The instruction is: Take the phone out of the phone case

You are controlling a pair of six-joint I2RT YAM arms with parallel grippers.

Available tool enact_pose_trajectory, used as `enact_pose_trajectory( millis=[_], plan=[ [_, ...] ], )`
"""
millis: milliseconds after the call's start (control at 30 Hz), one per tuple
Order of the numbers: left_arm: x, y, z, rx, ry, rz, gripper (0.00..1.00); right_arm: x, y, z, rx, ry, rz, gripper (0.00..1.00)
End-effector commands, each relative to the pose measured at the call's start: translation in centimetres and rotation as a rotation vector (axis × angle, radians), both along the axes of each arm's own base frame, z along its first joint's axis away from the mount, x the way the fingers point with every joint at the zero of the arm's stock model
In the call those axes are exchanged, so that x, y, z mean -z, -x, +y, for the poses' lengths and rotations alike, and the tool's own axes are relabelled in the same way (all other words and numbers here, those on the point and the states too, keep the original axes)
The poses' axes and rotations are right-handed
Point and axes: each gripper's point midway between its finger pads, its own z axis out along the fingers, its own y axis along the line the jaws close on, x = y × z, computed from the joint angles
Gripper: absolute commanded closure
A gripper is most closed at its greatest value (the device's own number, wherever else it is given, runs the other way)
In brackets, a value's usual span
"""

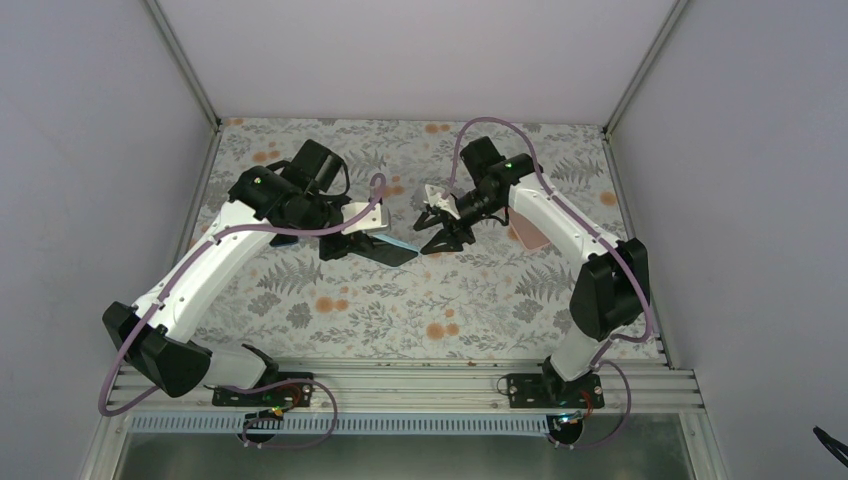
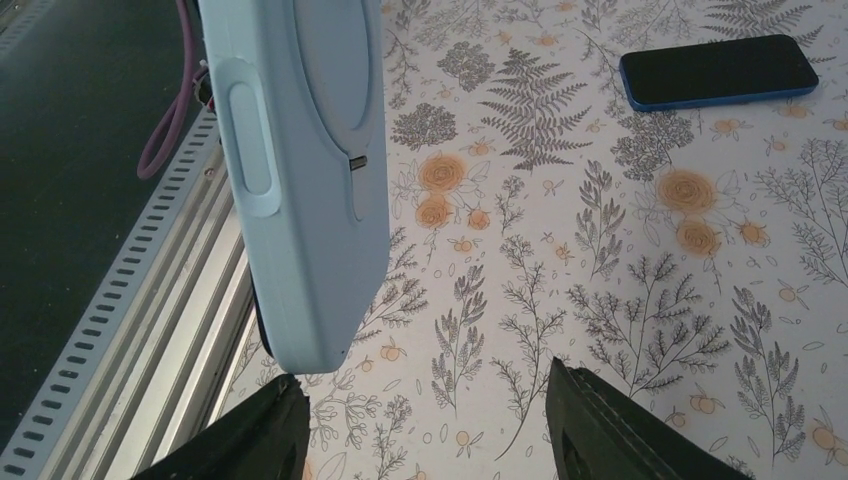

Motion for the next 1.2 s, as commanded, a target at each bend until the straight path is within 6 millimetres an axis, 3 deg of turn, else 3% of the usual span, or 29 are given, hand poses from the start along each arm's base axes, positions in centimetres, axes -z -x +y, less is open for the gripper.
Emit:
enact_pose_trajectory(
  millis=[0, 433, 900, 1167],
  plan=[
    [-1.5, -0.3, -0.7, 0.009, 0.064, -0.036, 0.98, -1.1, 0.9, 0.5, -0.038, -0.047, 0.007, 0.39],
    [-1.5, -0.3, -0.9, 0.012, 0.067, -0.027, 0.98, -0.9, 0.7, 0.9, -0.035, -0.047, 0.003, 0.40],
    [-2.2, 0.4, -1.4, 0.038, 0.109, -0.003, 0.98, -1.5, -1.2, 2.1, 0.030, -0.035, -0.040, 0.43],
    [-3.1, 1.7, -2.1, 0.093, 0.159, 0.051, 0.98, -2.1, -5.0, 3.7, 0.151, -0.011, -0.132, 0.43]
  ],
)
